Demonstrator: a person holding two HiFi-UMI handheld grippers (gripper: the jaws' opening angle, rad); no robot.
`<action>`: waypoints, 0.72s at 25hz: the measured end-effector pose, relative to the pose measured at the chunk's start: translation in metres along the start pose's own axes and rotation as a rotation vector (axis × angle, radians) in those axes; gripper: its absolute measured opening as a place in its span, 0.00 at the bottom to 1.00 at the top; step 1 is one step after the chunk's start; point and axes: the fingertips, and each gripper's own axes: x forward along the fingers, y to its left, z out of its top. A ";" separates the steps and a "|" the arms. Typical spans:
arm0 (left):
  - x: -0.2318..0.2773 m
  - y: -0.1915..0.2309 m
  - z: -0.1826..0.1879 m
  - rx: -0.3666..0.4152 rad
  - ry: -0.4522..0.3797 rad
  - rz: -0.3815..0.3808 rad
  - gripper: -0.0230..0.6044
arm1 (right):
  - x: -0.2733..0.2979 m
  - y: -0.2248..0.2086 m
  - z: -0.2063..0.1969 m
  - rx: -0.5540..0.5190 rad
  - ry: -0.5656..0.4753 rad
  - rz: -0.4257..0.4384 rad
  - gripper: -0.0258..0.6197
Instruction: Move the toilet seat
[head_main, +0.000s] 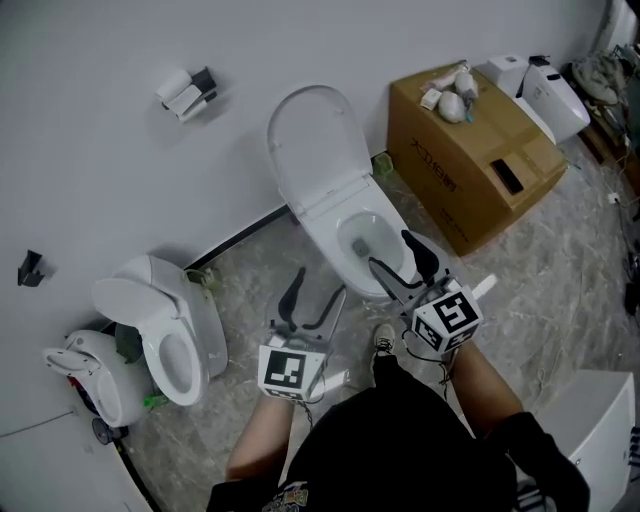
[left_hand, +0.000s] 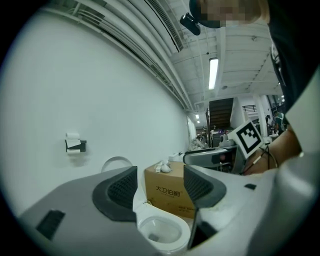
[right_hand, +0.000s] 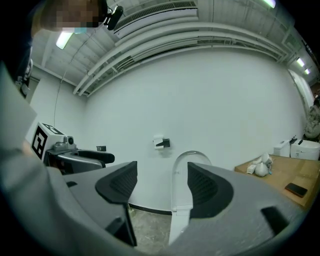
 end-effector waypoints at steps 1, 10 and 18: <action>0.011 0.004 0.002 0.006 -0.006 0.006 0.46 | 0.008 -0.010 0.002 0.001 -0.004 0.005 0.53; 0.092 0.014 0.025 0.005 0.009 0.043 0.46 | 0.045 -0.085 0.026 0.018 -0.046 0.028 0.52; 0.143 -0.013 0.038 0.050 0.002 -0.012 0.46 | 0.030 -0.137 0.034 0.031 -0.076 -0.005 0.51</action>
